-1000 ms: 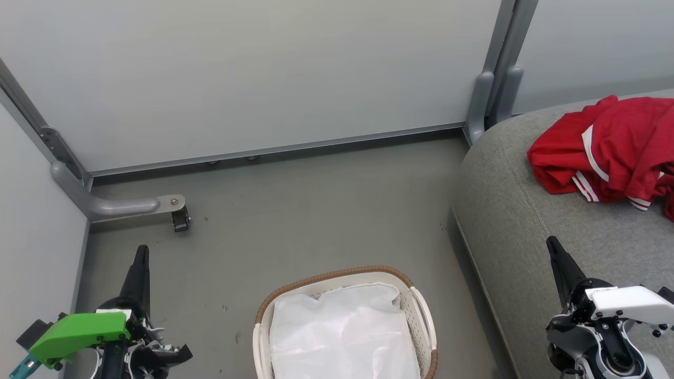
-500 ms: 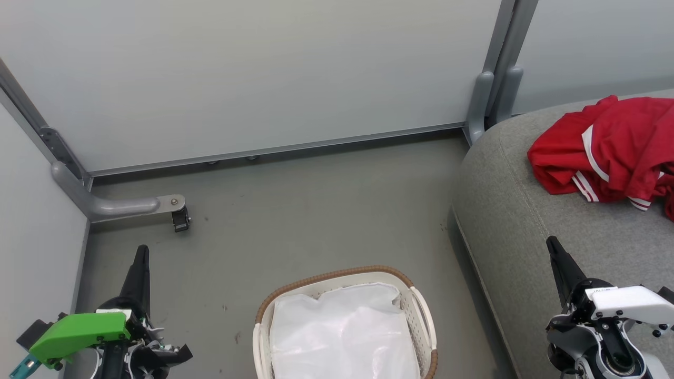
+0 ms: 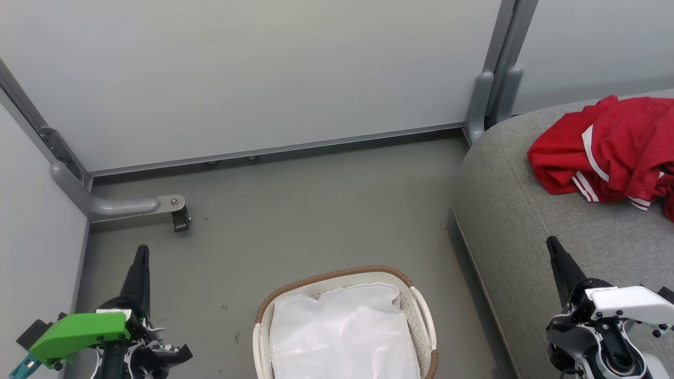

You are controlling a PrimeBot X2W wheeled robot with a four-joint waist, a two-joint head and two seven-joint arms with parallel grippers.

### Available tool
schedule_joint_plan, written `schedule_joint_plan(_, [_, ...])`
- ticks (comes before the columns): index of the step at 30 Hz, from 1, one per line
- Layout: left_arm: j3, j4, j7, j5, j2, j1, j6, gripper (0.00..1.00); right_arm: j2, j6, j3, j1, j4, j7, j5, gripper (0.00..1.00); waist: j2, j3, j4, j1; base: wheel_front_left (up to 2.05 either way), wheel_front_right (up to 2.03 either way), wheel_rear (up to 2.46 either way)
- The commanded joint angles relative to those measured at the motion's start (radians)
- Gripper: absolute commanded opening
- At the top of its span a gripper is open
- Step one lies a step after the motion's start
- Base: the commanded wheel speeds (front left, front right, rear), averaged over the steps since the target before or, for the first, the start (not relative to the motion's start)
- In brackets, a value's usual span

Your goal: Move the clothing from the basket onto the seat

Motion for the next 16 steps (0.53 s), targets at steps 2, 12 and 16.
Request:
schedule_joint_plan(2, [0.002, -0.002, 0.003, -0.003, 0.007, -0.011, -0.006, 0.00, -0.003, 0.000, -0.002, 0.011, -0.003, 0.001, 0.004, 0.00, 0.0000, 0.000, 0.000, 0.0000, 0.00, 0.00, 0.00])
schedule_joint_plan(12, [0.002, -0.002, 0.003, -0.003, 0.007, -0.011, -0.006, 0.00, -0.003, 0.000, -0.002, 0.011, -0.003, 0.001, 0.004, 0.00, 0.0000, 0.000, 0.000, 0.0000, 0.00, 0.00, 0.00])
schedule_joint_plan(16, [0.002, -0.002, 0.003, -0.003, 0.007, -0.011, -0.006, 0.00, -0.003, 0.000, -0.002, 0.011, -0.003, 0.001, 0.004, 0.00, 0.0000, 0.000, 0.000, 0.0000, 0.00, 0.00, 0.00])
